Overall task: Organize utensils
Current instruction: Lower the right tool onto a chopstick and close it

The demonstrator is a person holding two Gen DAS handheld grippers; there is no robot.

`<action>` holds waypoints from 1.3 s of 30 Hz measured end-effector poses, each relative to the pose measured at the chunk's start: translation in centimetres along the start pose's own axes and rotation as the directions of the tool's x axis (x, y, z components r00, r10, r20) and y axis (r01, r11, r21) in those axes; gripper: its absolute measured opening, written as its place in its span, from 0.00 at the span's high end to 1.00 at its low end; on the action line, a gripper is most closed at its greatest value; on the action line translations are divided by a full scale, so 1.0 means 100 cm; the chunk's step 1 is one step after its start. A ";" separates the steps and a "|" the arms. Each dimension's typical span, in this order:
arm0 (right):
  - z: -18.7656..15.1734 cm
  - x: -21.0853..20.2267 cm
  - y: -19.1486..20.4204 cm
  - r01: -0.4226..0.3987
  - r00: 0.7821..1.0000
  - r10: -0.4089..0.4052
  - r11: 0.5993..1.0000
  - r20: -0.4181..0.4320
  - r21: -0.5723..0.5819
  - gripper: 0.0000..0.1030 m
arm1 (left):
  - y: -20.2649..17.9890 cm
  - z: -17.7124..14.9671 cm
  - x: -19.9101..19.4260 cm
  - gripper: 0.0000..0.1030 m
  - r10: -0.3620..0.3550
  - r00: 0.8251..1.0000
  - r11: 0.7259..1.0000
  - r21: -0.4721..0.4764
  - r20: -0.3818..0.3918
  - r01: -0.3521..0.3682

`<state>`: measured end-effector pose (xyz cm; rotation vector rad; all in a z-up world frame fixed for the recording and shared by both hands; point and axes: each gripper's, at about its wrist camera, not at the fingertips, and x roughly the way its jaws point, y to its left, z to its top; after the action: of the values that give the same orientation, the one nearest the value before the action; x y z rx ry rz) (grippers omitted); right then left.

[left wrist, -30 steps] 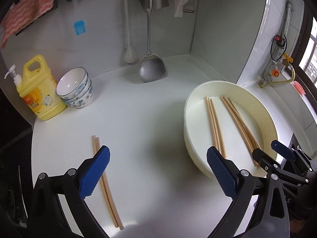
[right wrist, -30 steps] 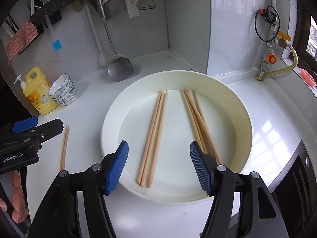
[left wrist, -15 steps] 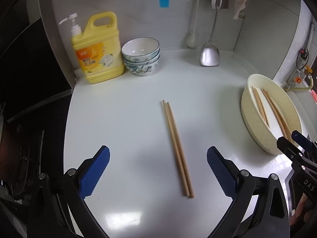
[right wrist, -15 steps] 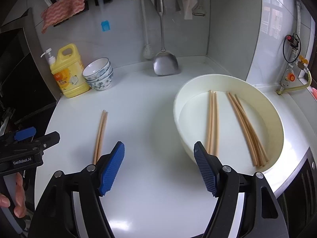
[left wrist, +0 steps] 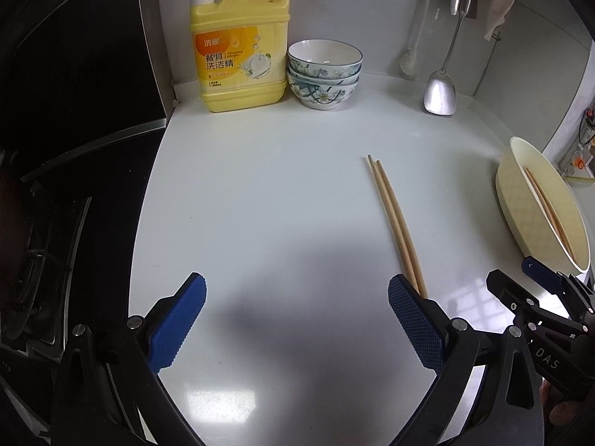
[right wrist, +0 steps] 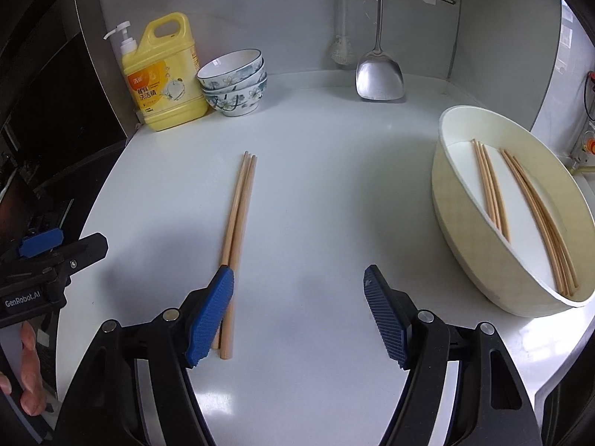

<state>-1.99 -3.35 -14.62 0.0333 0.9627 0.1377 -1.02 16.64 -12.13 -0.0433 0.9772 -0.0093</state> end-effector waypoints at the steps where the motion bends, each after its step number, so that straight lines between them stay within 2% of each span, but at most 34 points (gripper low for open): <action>1: 0.000 0.005 0.002 -0.005 1.000 0.005 1.000 -0.005 -0.001 0.33 | 0.000 -0.001 0.005 0.06 0.002 1.000 1.000 0.001 -0.004 -0.002; 8: 0.003 0.037 0.010 -0.008 1.000 0.008 0.999 0.014 -0.049 0.33 | 0.004 -0.004 0.025 0.06 -0.005 0.999 0.999 -0.047 0.033 0.006; 13: 0.002 0.057 0.013 -0.029 0.999 0.030 0.997 0.017 -0.069 0.33 | 0.001 -0.012 0.036 0.06 0.010 0.999 0.999 -0.040 0.039 -0.009; 23: 0.001 0.072 0.021 -0.022 0.999 0.025 0.996 0.029 -0.089 0.33 | 0.004 -0.008 0.036 0.06 0.030 0.999 0.998 -0.061 0.043 -0.028; 32: 0.001 0.075 0.033 -0.003 1.000 0.008 0.987 0.028 -0.159 0.34 | 0.006 -0.008 0.039 0.06 0.048 0.998 0.996 -0.072 0.046 -0.044; 34: 0.000 0.074 0.036 -0.018 0.999 0.023 0.985 0.026 -0.174 0.43 | 0.006 -0.008 0.040 0.06 0.053 0.998 0.996 -0.072 0.044 -0.050; 37: 0.000 0.074 0.039 -0.041 0.999 0.045 0.981 0.017 -0.191 0.49 | 0.006 -0.006 0.040 0.06 0.053 0.997 0.996 -0.076 0.048 -0.049; 39: 0.001 0.073 0.041 -0.049 0.998 0.053 0.977 0.014 -0.209 0.61 | 0.005 -0.004 0.040 0.06 0.036 0.998 0.996 -0.081 0.046 -0.032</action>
<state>1.78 1.68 -20.18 -0.1335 0.9240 0.2846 0.91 17.04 -15.70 -0.0999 0.9302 0.0623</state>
